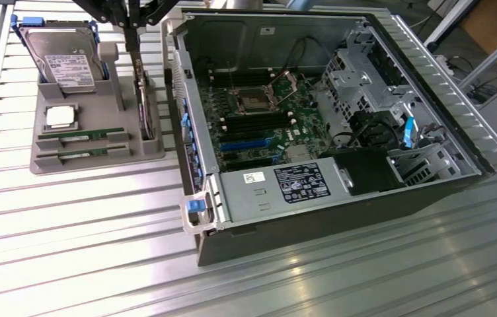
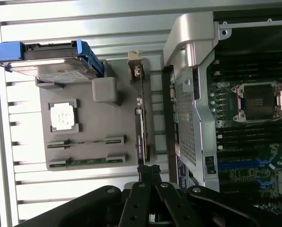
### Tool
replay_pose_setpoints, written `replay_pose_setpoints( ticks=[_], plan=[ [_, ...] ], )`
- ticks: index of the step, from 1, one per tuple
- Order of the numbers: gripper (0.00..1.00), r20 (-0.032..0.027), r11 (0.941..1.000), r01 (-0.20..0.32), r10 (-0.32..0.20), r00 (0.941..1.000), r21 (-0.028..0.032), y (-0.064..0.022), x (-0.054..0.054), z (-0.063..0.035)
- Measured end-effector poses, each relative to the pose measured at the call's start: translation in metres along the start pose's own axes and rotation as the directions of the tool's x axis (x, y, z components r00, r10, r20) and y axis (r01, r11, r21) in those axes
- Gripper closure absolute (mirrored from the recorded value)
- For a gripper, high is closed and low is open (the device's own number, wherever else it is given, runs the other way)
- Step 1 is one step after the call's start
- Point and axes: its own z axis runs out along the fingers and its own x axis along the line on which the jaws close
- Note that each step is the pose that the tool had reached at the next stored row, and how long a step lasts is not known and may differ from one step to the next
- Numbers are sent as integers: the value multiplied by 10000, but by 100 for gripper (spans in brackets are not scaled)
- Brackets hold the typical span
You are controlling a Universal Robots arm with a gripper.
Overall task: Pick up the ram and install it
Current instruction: 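Reach for the ram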
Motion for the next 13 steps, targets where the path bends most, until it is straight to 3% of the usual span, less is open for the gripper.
replay_pose_setpoints(
  ticks=[13],
  plan=[
    [90,0,10000,-1,1,10000,0,-5,68,-1]
  ],
)
